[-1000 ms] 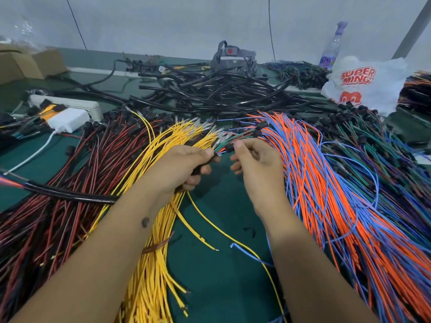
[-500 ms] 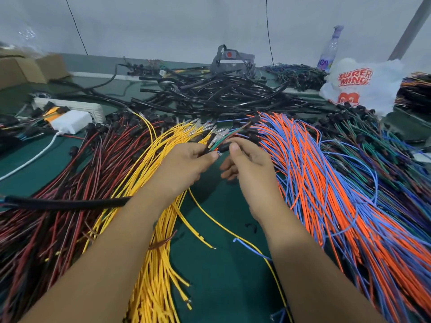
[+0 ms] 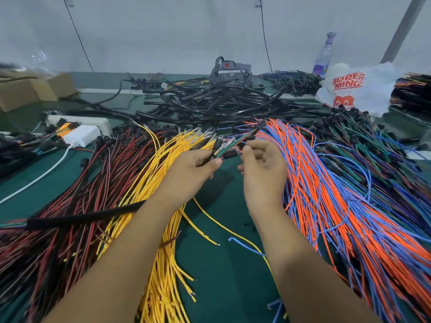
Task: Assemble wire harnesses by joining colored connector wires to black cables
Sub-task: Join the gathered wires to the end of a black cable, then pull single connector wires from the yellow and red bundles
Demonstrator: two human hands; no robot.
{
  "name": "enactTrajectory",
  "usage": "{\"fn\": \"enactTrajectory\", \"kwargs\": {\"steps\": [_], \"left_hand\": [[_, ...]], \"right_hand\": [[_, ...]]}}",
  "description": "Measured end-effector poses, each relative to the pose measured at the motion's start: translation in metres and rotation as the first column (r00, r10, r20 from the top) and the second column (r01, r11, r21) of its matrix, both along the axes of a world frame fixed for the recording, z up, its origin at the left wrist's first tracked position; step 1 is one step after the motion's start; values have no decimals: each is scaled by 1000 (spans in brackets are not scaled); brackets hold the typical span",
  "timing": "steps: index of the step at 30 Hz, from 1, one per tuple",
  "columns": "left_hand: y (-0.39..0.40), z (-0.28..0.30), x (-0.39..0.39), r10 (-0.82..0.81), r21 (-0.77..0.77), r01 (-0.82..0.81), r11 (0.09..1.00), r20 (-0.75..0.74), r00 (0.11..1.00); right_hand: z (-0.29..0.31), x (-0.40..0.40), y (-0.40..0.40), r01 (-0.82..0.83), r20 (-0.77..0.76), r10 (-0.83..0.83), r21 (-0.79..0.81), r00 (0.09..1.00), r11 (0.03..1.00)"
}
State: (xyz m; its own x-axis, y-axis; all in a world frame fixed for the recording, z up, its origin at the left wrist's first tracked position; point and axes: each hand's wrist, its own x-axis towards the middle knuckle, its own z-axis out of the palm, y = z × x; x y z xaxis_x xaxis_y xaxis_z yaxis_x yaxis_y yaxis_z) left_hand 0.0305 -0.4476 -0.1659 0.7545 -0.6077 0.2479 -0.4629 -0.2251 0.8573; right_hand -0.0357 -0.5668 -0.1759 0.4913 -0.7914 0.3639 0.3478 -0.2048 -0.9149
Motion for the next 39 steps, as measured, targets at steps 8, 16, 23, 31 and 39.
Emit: {"fn": "enactTrajectory", "kwargs": {"steps": [8, 16, 23, 31, 39], "left_hand": [[-2, -6, -4, 7, 5, -8, 1000, 100, 995], [0, -9, -3, 79, 73, -91, 993, 154, 985], [1, 1, -2, 68, 165, -63, 984, -23, 997], [16, 48, -3, -52, 227, -45, 973, 402, 914], [93, 62, 8, 18, 275, -16, 961, -4, 1000]], "right_hand": [[0, -2, -5, -145, -49, 145, -14, 988, 989], [-7, 2, -1, -227, -120, 230, 34, 966, 973], [0, -5, -3, -333, -120, 334, 34, 935, 942], [35, -1, 20, -438, -89, 441, 46, 893, 898], [86, 13, 49, -361, 106, 353, 61, 929, 931]]}}
